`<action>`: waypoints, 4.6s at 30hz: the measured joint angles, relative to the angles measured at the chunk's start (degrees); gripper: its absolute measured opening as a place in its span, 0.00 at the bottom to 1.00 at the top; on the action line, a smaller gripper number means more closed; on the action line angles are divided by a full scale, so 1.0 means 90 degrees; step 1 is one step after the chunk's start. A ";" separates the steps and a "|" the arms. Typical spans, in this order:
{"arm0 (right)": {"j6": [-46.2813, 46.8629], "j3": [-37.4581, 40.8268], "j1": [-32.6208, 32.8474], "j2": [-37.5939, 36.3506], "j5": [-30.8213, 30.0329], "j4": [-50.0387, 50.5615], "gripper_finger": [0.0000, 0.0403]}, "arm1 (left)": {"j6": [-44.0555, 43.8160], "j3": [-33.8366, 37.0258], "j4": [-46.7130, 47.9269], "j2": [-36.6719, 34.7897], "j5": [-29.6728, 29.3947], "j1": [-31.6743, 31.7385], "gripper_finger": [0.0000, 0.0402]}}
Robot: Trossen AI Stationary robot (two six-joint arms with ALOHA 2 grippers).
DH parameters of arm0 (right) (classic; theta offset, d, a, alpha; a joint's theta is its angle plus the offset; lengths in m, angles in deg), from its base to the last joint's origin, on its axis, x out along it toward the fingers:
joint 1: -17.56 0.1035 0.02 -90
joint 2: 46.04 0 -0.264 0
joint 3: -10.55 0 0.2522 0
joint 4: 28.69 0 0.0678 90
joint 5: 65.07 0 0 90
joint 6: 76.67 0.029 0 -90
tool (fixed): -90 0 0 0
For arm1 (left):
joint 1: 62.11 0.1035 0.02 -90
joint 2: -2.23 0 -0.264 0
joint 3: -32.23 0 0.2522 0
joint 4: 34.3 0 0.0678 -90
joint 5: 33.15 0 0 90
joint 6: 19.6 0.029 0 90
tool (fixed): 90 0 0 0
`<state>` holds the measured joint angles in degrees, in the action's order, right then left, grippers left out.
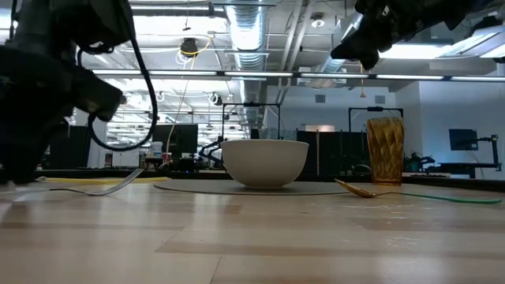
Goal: Pick & Place Utensil
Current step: Put the orange fork into the white bowl
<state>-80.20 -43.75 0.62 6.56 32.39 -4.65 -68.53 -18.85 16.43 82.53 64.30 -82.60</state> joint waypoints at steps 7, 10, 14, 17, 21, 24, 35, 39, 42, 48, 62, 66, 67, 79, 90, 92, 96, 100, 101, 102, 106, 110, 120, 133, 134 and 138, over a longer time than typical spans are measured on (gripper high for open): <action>-0.0005 0.0000 -0.0001 0.0000 0.0001 -0.0019 0.03 | -0.0116 0.0000 -0.0517 0.0303 0.0347 -0.0010 0.30; -0.0004 0.0000 -0.0002 0.0000 0.0000 -0.0019 0.03 | -0.0113 0.0000 -0.0568 0.0269 0.0331 -0.0007 0.30; -0.0002 0.0000 -0.0001 0.0000 0.0000 -0.0018 0.03 | -0.0101 0.0115 -0.0963 0.0293 0.0149 -0.0008 0.30; -0.0002 0.0000 -0.0001 0.0000 0.0000 -0.0014 0.03 | -0.0114 0.0331 -0.1350 0.0314 0.0232 -0.0005 0.30; -0.0003 0.0000 0.0001 0.0000 0.0002 -0.0011 0.03 | 0.0019 0.0493 -0.1406 0.0348 0.0283 0.0001 0.28; -0.0004 0.0000 -0.0002 0.0000 0.0001 -0.0015 0.03 | 0.0304 0.0530 -0.1399 0.0346 0.0305 0.0055 0.20; -0.0369 0.0000 -0.0002 0.0000 0.0002 -0.0076 0.03 | 0.2146 -0.0354 -0.1636 -0.0092 -0.0538 0.0501 0.03; -0.0437 -0.0002 -0.0002 0.0000 0.0002 -0.0192 0.03 | 0.2806 -0.1063 -0.1512 -0.0219 -0.0513 0.0930 0.03; -0.0442 -0.0002 -0.0002 0.0000 0.0002 -0.0364 0.03 | 0.3817 -0.1615 -0.1332 -0.0238 -0.0511 0.1230 0.03; -0.0444 -0.0002 -0.0002 0.0000 0.0002 -0.0388 0.03 | 0.5024 -0.2913 -0.0199 0.0033 -0.0498 0.2151 0.03; -0.0675 -0.0002 -0.0002 0.0000 0.0002 -0.0473 0.03 | 0.6267 -0.5382 0.1857 0.2407 0.0463 0.3927 0.04; -0.0675 -0.0007 -0.0002 0.0194 0.0002 -0.0749 0.03 | 0.6263 -0.5781 0.2177 0.2866 0.0527 0.3882 0.04; -0.0675 -0.0007 -0.0002 0.0294 0.0002 -0.0866 0.03 | 0.6248 -0.5829 0.2250 0.2969 0.0582 0.3862 0.04; -0.0643 -0.0233 0.0006 0.1743 0.0176 -0.1836 0.03 | 0.6004 -0.5847 0.3023 0.3293 0.0640 0.3792 0.04; -0.0281 -0.0919 0.0100 0.3589 0.0501 -0.2134 0.00 | 0.6007 -0.5850 0.2596 0.3122 0.0665 0.3793 0.04; -0.0269 -0.1086 0.0182 0.3862 0.0519 -0.2069 0.00 | 0.6006 -0.5850 0.2482 0.3122 0.0674 0.3791 0.04; -0.0267 -0.1328 0.0307 0.4356 0.0522 -0.1960 0.00 | 0.6002 -0.5847 0.2409 0.3122 0.0674 0.3793 0.04; -0.0267 -0.1562 0.0363 0.4667 0.0505 -0.1726 0.00 | 0.5990 -0.5847 0.2384 0.3122 0.0661 0.3796 0.04; -0.0266 -0.1609 0.0370 0.4726 0.0494 -0.1665 0.00 | 0.5990 -0.5847 0.2380 0.3122 0.0660 0.3796 0.04; -0.0267 -0.1633 0.0373 0.4773 0.0472 -0.1625 0.00 | 0.5990 -0.5847 0.2377 0.3122 0.0660 0.3796 0.04; -0.0269 -0.1634 0.0352 0.4810 0.0474 -0.1413 0.00 | 0.6009 -0.5847 0.2204 0.3122 0.0665 0.3796 0.04; -0.0268 -0.1634 0.0331 0.4809 0.0469 -0.1107 0.00 | 0.6013 -0.5847 0.1883 0.3122 0.0662 0.3793 0.04; -0.0225 -0.1634 0.0331 0.4809 0.0498 -0.0906 0.00 | 0.6031 -0.5847 0.1843 0.3122 0.0672 0.3735 0.03; -0.0270 -0.1634 0.0198 0.4594 0.0485 -0.0877 0.00 | 0.6003 -0.5704 0.1836 0.3110 0.0635 0.3730 0.01; -0.0270 -0.1634 0.0178 0.4498 0.0446 -0.0790 0.00 | 0.6004 -0.5648 0.1849 0.3110 0.0657 0.3728 0.01; -0.0277 -0.1634 0.0138 0.3951 0.0372 -0.0421 0.00 | 0.6006 -0.5378 0.1863 0.3110 0.0675 0.3722 0.01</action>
<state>-82.70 -58.46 1.87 42.12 35.74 -8.44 -14.48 -67.25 33.20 110.52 70.38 -49.10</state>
